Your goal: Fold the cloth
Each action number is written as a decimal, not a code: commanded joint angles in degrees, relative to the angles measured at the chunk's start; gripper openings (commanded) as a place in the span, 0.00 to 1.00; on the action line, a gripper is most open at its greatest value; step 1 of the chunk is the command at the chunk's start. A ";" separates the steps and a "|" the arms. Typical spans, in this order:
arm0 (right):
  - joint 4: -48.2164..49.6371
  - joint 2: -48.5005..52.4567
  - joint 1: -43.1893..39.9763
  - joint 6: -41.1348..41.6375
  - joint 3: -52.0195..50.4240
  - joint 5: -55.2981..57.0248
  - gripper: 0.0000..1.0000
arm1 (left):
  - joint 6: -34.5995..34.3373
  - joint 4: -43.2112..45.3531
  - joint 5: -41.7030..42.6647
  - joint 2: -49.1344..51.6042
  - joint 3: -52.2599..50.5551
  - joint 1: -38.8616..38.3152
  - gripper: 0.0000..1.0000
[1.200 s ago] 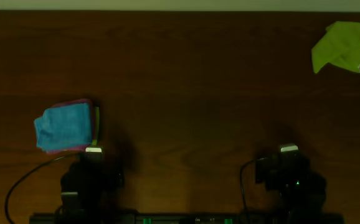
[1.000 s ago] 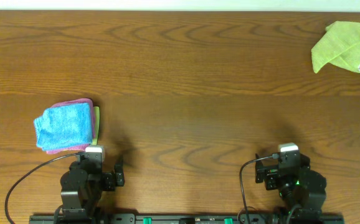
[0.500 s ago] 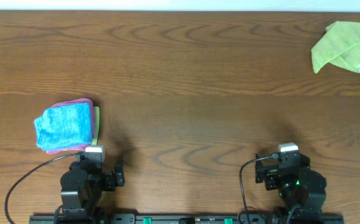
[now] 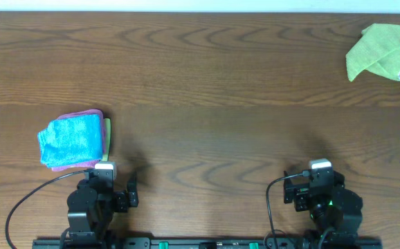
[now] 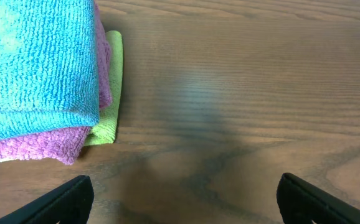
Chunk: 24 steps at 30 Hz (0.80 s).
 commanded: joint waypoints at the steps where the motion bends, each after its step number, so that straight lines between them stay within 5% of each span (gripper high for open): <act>1: -0.20 -0.55 0.26 -0.37 -0.72 -0.28 0.99 | 1.01 -1.75 -0.63 -0.37 -0.57 -0.33 0.95; 9: 0.04 -0.55 0.04 1.05 -0.72 0.66 0.99 | 1.01 -1.75 -0.63 -0.37 -0.57 -0.33 0.95; 15: 0.92 1.73 -1.70 11.13 0.72 5.05 0.99 | 1.01 -1.75 -0.63 -0.37 -0.55 -0.33 0.95; 24: 5.55 24.72 -8.63 12.74 17.29 7.06 0.99 | 1.01 -1.75 -0.63 -0.37 -0.55 -0.33 0.95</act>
